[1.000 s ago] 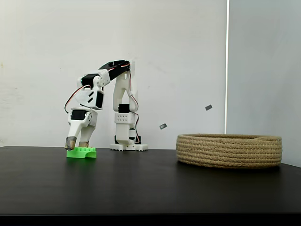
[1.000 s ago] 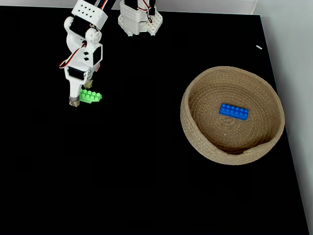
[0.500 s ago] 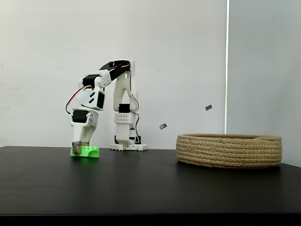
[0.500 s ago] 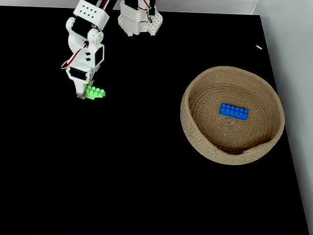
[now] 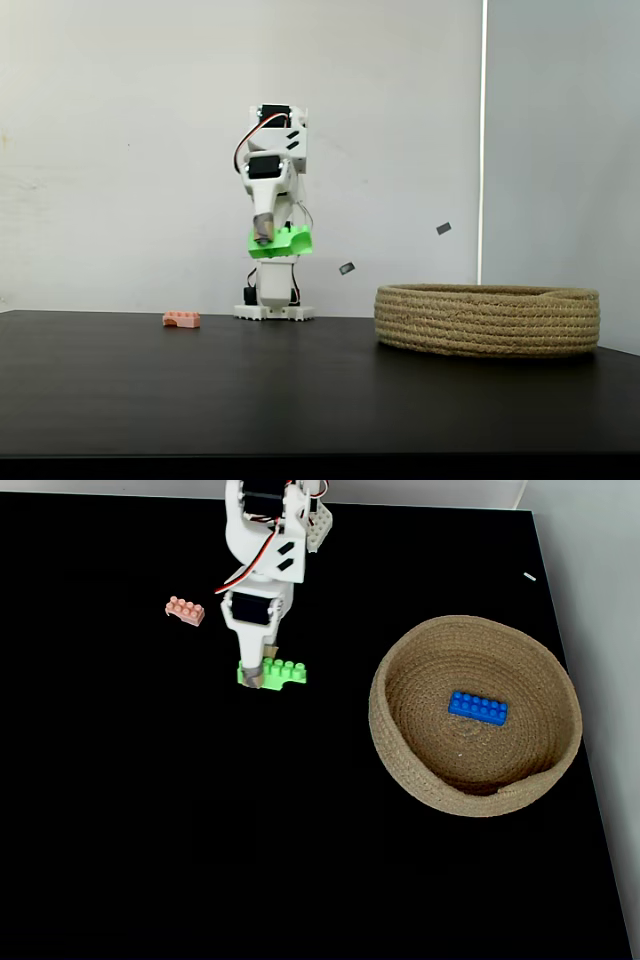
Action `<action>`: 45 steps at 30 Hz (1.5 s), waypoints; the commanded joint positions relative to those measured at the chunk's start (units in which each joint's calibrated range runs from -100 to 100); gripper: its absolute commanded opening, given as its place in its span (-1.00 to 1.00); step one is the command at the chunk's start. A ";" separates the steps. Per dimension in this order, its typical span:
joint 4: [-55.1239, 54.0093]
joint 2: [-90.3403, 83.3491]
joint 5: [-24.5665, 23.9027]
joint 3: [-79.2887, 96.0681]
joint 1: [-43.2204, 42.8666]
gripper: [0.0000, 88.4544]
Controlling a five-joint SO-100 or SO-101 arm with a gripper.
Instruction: Place the lego blocks in the tray
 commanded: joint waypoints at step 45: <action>-11.35 11.98 -4.05 -8.24 -32.54 -0.52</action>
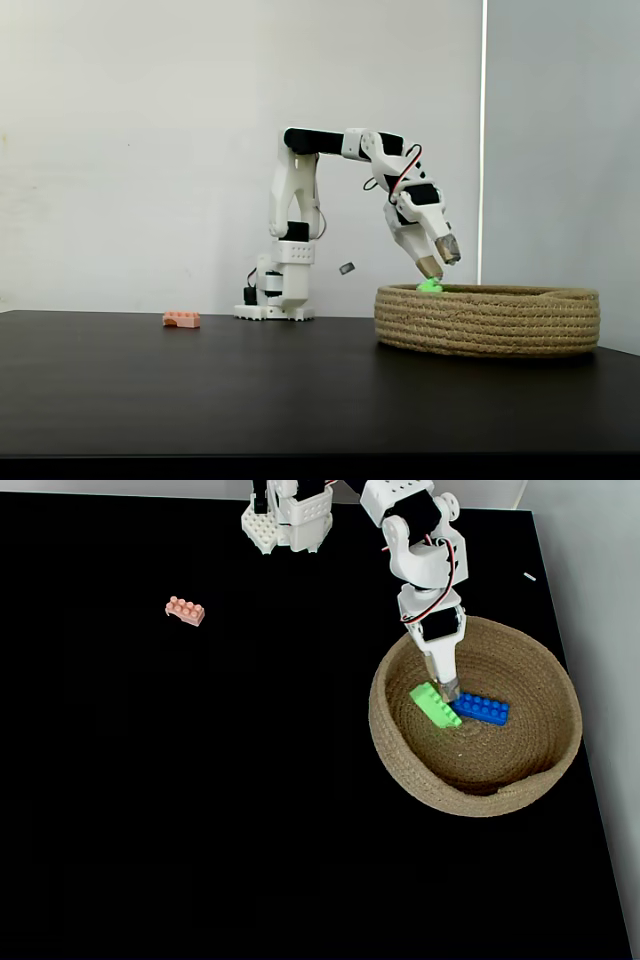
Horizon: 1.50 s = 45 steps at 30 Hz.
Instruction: Place the lego blocks in the tray
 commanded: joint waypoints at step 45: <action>19.37 -27.47 24.57 30.59 68.95 -0.48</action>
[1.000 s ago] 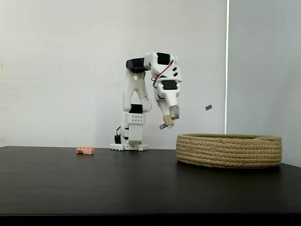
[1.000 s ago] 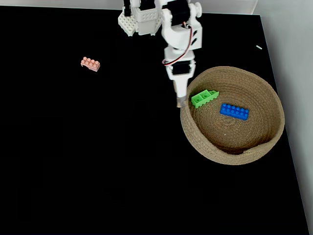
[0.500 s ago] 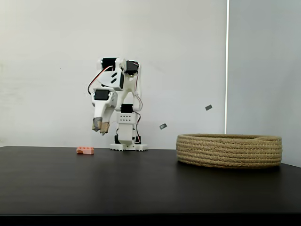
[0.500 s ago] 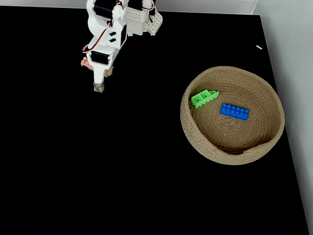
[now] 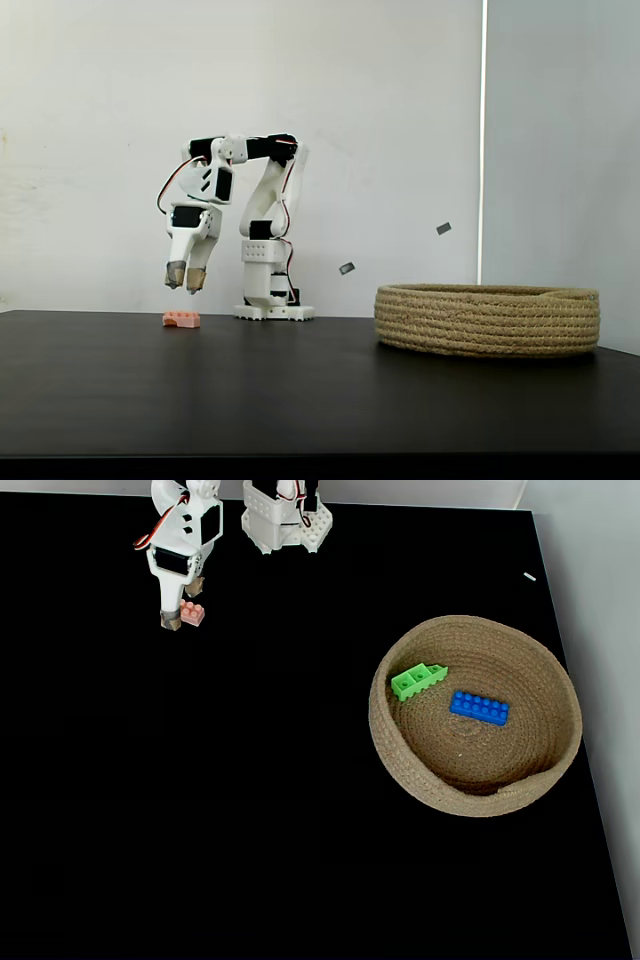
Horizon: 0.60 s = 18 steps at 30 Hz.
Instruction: Place the lego blocks in the tray
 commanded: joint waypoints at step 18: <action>-15.11 -1.58 4.20 12.66 4.48 -0.51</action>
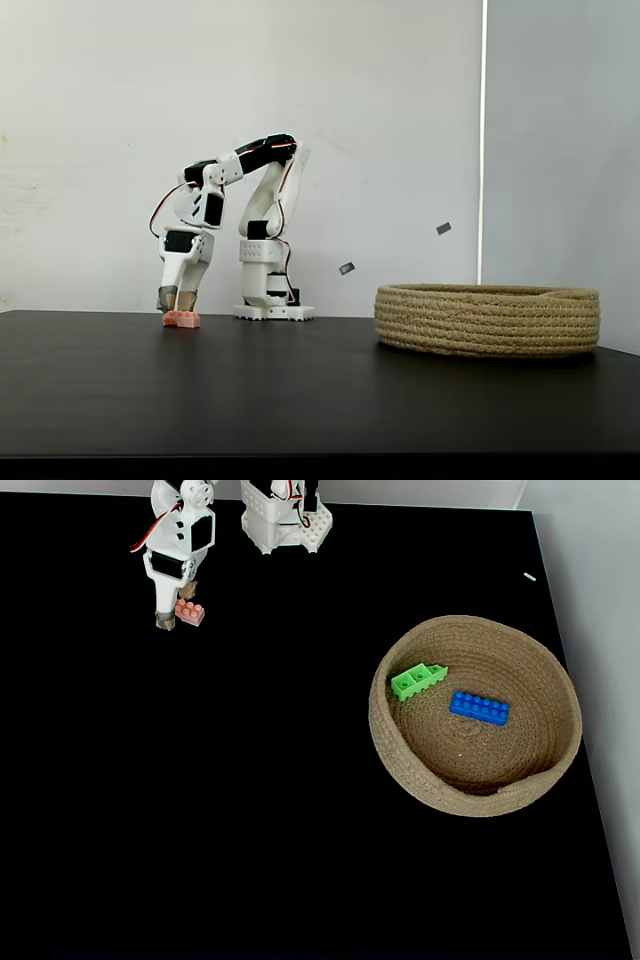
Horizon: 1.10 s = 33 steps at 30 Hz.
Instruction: Place the lego blocks in the tray
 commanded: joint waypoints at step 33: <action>16.28 -2.36 -24.76 -42.03 -62.48 -1.00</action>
